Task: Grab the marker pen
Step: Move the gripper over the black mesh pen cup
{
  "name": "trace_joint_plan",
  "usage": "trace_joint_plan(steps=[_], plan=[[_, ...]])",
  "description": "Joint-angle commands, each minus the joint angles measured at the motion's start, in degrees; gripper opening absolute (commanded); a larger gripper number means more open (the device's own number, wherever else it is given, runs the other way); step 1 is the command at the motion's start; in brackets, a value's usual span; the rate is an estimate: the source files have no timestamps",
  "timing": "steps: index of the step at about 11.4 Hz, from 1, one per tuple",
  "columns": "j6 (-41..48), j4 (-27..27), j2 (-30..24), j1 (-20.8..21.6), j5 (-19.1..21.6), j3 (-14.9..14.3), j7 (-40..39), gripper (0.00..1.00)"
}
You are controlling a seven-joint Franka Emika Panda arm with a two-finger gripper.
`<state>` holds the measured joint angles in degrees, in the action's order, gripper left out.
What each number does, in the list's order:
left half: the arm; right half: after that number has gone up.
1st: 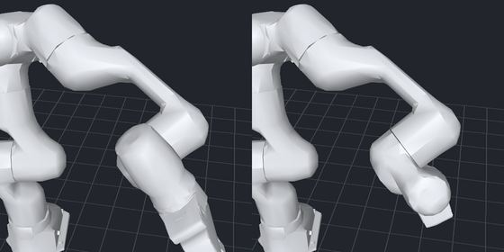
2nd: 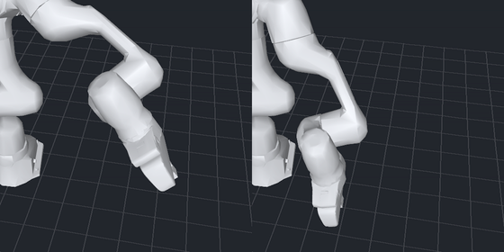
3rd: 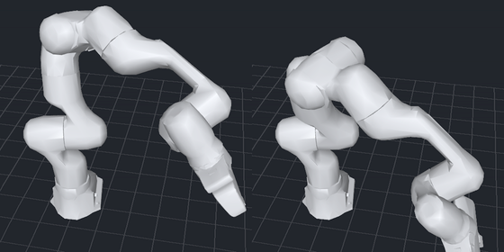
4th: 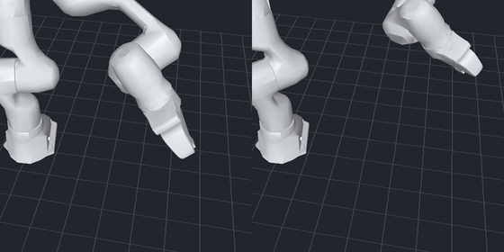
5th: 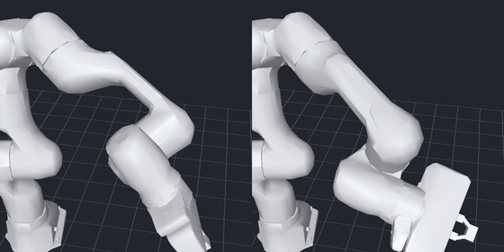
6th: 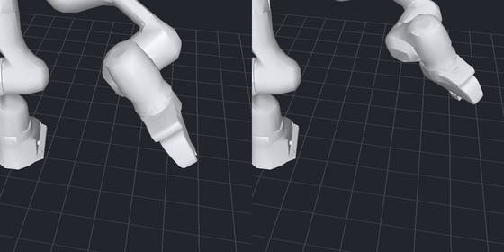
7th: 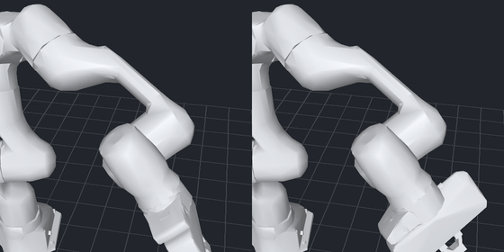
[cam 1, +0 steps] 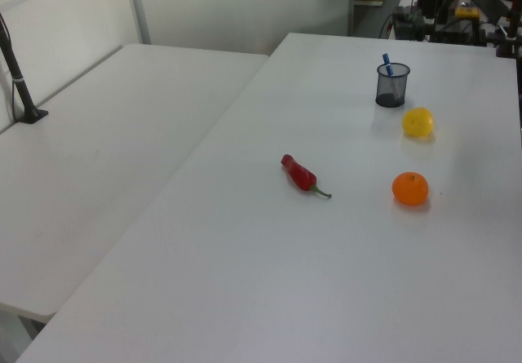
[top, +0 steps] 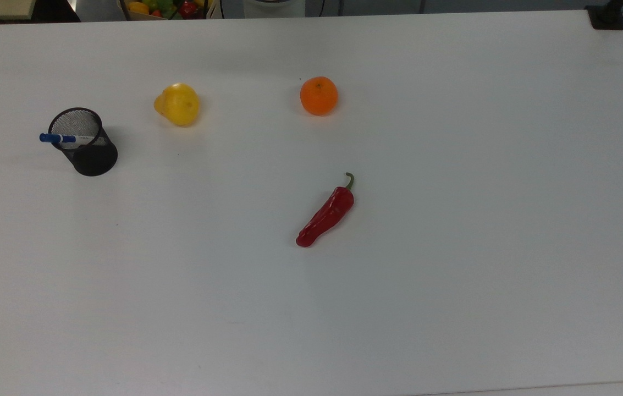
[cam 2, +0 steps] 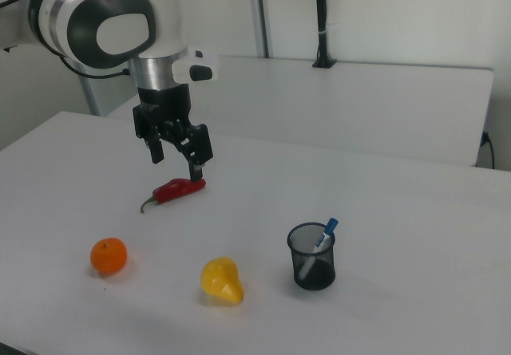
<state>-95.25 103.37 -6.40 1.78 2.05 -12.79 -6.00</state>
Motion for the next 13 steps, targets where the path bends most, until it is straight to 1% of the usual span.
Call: trace_joint_plan(steps=[1, 3, 4, 7, 8, 10, 11, 12, 13], plan=[[0.4, 0.8, -0.8, 0.3, 0.1, -1.0, -1.6, 1.00], [0.2, -0.5, 0.4, 0.3, 0.3, -1.6, -1.7, 1.00], [0.1, -1.4, 0.7, 0.3, 0.6, -2.8, -1.6, 1.00], [-0.5, -2.6, 1.7, -0.1, 0.6, -4.9, -1.7, 1.00], [-1.9, -3.6, 3.0, -0.3, 0.5, -5.8, -1.7, 1.00], [-8.2, -3.7, 5.6, -0.7, 0.4, -8.0, -1.3, 1.00], [-10.6, -3.8, 7.1, -1.1, 0.4, -8.4, -1.1, 1.00], [-12.7, -4.8, 8.8, -2.3, 0.4, -9.0, -1.2, 1.00], [-13.2, -5.0, 10.2, -2.6, 0.3, -9.1, -1.5, 1.00]])
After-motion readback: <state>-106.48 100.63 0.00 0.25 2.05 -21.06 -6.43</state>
